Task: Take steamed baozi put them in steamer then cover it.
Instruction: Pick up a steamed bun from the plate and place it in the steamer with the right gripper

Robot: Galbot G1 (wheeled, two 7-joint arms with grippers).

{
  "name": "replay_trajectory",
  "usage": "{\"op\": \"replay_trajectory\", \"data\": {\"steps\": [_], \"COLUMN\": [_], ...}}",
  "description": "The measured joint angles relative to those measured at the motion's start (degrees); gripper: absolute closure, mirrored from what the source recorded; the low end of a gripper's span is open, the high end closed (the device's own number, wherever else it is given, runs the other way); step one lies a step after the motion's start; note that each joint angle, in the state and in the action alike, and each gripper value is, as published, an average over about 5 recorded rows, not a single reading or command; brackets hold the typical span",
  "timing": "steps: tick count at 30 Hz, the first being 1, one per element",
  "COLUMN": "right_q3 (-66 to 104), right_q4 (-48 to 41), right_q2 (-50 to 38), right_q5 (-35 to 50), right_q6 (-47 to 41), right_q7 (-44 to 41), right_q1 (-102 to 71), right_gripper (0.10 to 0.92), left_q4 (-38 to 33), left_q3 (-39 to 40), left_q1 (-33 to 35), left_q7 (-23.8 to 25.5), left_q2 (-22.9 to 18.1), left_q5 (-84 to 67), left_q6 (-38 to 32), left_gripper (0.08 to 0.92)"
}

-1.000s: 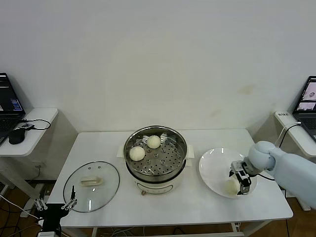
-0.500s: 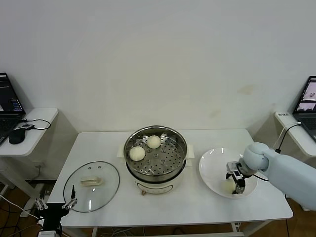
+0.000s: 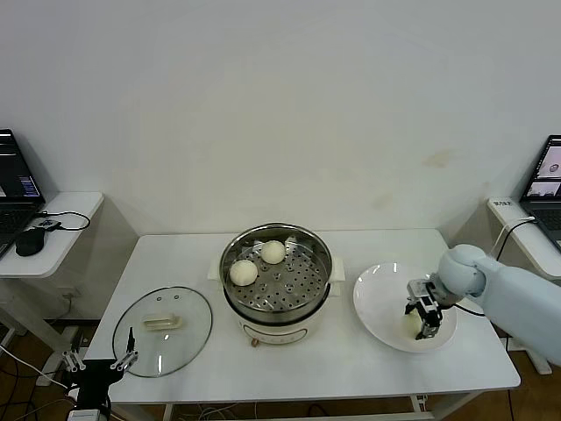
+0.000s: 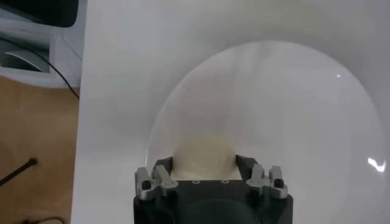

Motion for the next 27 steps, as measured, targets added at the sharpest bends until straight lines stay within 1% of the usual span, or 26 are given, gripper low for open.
{"op": "replay_trajectory", "data": {"steps": [7,13,20,27], "right_q3": [-4.5,-10.5,-15.9,-18.5], "right_q4": [1.6,1.5,0.1,-1.4], "right_q2": [0.1,2.6,9.0,17.8], "right_q5": [3.4,7.7,12.7,16.1], "right_q6": [-0.5,-0.9,-1.6,-1.6], "right_q7": [-0.8,-1.2,-0.4,1.4], "right_q1": [8.8,19.9,30.6,34.6], "right_gripper": [0.379,0.374,0.372,0.372], "left_q4": [-0.5,-0.8,-0.6,-0.1], "left_q3": [0.2,0.3,-0.1,-1.0], "left_q1": [0.0,-0.3,-0.6,-0.5], "left_q7": [0.0,0.0,0.0,0.0], "left_q2": [0.3,0.5,0.6,0.7], "left_q5": [-0.1,-0.5,-0.8,-0.9], "left_q6": [0.0,0.1,0.2,0.1], "left_gripper": [0.177,0.177,0.177,0.177]}}
